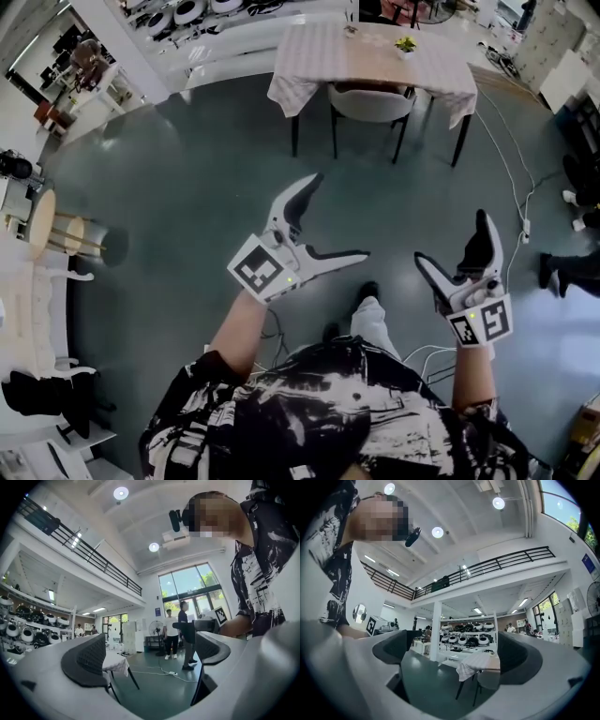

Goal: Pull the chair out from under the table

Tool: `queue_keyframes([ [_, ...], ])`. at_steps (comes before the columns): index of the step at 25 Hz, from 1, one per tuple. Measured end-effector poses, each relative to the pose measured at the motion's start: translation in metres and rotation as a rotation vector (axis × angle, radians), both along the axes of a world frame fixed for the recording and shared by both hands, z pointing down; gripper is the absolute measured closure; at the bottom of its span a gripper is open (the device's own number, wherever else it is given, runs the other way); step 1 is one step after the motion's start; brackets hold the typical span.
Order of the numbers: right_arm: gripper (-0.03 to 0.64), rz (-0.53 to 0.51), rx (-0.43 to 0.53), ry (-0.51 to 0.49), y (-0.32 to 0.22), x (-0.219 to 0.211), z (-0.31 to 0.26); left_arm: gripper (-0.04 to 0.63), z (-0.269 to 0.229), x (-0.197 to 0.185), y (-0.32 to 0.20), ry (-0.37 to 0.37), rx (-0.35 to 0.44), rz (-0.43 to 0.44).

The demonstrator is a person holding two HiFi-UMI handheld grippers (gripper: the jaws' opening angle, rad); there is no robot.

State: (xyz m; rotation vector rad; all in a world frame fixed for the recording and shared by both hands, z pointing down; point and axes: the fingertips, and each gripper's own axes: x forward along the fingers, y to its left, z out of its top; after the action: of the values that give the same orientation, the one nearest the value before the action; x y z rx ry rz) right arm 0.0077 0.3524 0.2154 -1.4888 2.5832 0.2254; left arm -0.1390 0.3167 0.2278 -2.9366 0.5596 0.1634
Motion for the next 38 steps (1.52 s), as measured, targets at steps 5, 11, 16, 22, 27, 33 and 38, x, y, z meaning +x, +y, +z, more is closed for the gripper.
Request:
queue_keyframes([
  [5, 0.041, -0.016, -0.007, -0.006, -0.04, 0.016, 0.005, 0.031, 0.001, 0.017, -0.038, -0.017, 0.012, -0.008],
  [11, 0.041, -0.05, -0.022, -0.011, -0.11, 0.053, 0.01, 0.031, 0.001, 0.056, -0.102, -0.027, 0.007, -0.032],
  [16, 0.041, -0.1, -0.029, -0.004, -0.179, 0.086, 0.007, 0.031, -0.003, 0.096, -0.165, -0.021, 0.006, -0.058],
  [22, 0.041, -0.155, -0.019, 0.01, -0.248, 0.109, -0.006, 0.032, -0.008, 0.134, -0.228, -0.019, -0.01, -0.073],
  [27, 0.041, -0.169, -0.042, 0.018, -0.284, 0.115, 0.005, 0.032, 0.002, 0.148, -0.266, -0.025, -0.026, -0.065],
  [33, 0.041, -0.158, -0.052, 0.04, -0.345, 0.116, 0.015, 0.032, 0.014, 0.158, -0.326, -0.013, -0.026, -0.03],
  [38, 0.041, -0.13, -0.051, 0.07, -0.417, 0.116, 0.025, 0.032, 0.027, 0.163, -0.403, 0.009, -0.026, 0.009],
])
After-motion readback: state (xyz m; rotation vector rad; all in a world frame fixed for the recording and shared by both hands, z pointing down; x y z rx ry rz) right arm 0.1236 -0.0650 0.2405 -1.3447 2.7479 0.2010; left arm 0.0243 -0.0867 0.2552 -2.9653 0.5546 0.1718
